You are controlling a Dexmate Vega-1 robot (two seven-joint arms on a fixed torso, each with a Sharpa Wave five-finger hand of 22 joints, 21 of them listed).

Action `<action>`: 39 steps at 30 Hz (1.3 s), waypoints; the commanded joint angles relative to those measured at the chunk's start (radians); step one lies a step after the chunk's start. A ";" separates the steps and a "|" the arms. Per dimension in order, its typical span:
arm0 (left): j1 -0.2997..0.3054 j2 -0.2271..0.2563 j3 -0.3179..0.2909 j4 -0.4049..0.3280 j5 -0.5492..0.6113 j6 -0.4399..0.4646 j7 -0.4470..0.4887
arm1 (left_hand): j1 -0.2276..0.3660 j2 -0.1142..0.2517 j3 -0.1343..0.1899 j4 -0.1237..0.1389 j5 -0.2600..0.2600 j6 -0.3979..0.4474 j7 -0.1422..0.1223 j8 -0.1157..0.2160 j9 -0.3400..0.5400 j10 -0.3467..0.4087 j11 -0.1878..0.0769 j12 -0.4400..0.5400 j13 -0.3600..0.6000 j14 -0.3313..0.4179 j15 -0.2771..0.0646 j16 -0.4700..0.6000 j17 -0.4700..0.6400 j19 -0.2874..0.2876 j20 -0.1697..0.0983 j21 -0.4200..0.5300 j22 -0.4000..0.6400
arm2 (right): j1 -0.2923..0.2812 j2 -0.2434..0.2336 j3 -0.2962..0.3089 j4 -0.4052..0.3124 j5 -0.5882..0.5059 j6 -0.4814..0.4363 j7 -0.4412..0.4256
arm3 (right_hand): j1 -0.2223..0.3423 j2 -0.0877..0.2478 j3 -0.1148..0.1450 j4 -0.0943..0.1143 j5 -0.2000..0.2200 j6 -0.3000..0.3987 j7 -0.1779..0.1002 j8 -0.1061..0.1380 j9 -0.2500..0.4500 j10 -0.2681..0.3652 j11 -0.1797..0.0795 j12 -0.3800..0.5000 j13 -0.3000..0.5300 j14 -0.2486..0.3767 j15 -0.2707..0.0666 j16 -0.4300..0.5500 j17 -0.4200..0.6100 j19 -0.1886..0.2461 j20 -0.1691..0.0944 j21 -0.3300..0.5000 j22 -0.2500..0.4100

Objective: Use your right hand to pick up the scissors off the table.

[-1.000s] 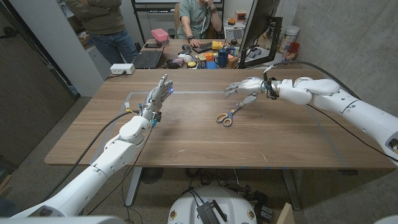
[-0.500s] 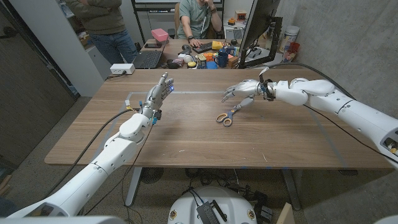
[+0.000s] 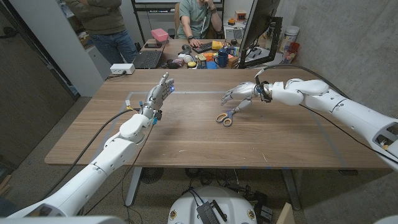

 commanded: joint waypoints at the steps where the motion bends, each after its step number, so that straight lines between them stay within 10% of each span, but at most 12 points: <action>1: 0.001 0.007 -0.001 -0.021 0.005 0.019 0.010 | 0.005 0.008 -0.008 0.004 0.002 0.009 0.000 0.002 0.002 0.000 -0.008 -0.001 0.006 0.000 -0.001 0.002 0.003 -0.003 -0.013 0.005 0.003 | 0.020 0.024 -0.035 0.049 0.010 0.001 0.017 | -0.004 -0.001 0.009 0.002 -0.004 -0.005 0.000 -0.003 0.002 0.001 0.011 -0.002 0.001 0.006 0.000 -0.005 0.002 0.009 0.002 0.007 0.004; 39: -0.020 0.021 0.001 -0.059 0.034 0.037 0.019 | 0.005 0.010 -0.014 0.004 0.002 0.013 -0.001 0.002 0.002 -0.001 -0.009 -0.001 0.006 -0.003 0.001 0.002 0.003 -0.008 -0.009 0.005 0.003 | 0.060 0.036 -0.098 0.143 0.021 0.007 -0.021 | -0.028 -0.014 0.002 0.010 -0.014 -0.018 -0.001 -0.005 0.002 -0.027 0.025 -0.013 0.001 -0.017 0.013 -0.012 0.003 -0.020 0.004 -0.004 0.004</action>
